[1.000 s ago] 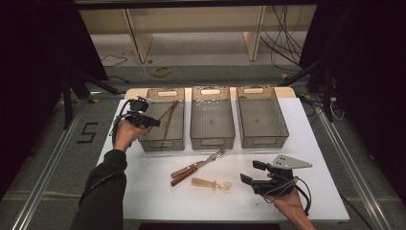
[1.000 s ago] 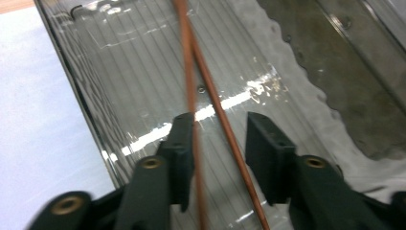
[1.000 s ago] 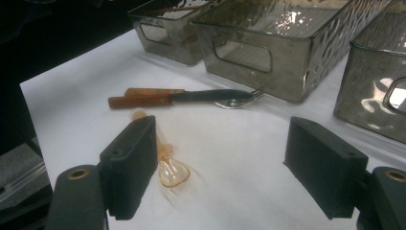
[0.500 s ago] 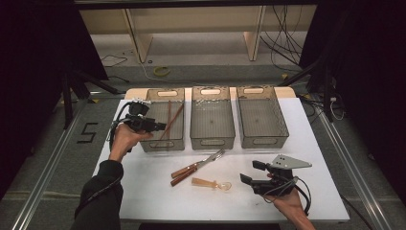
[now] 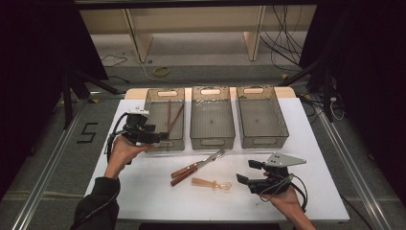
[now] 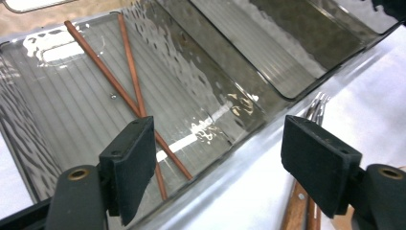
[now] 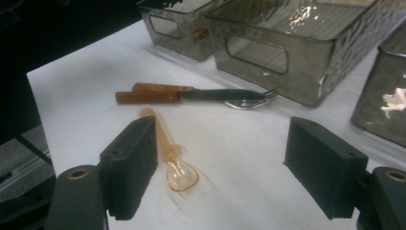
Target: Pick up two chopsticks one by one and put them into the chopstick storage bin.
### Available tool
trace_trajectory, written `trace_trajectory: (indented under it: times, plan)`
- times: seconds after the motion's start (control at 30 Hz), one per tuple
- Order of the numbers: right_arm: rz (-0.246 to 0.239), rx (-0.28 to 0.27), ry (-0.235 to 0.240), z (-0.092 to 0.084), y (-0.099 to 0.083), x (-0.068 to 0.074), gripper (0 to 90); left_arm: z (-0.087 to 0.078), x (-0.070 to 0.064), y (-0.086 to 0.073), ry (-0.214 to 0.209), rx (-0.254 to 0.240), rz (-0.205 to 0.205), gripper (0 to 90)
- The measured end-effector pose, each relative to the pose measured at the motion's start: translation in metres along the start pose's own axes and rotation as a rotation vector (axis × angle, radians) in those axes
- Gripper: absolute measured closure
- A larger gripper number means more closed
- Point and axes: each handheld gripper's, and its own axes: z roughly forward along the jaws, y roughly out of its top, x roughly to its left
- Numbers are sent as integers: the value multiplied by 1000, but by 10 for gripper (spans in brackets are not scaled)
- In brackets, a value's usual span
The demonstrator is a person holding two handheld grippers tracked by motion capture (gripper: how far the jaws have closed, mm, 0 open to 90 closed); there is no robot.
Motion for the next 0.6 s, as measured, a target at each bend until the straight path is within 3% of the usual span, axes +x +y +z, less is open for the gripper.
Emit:
trace_trajectory:
  times: [0.6]
  plan:
    - [-94, 108, 63, 30, 17, 12, 274, -3, -29, -33, -68, -64, 55, 211]
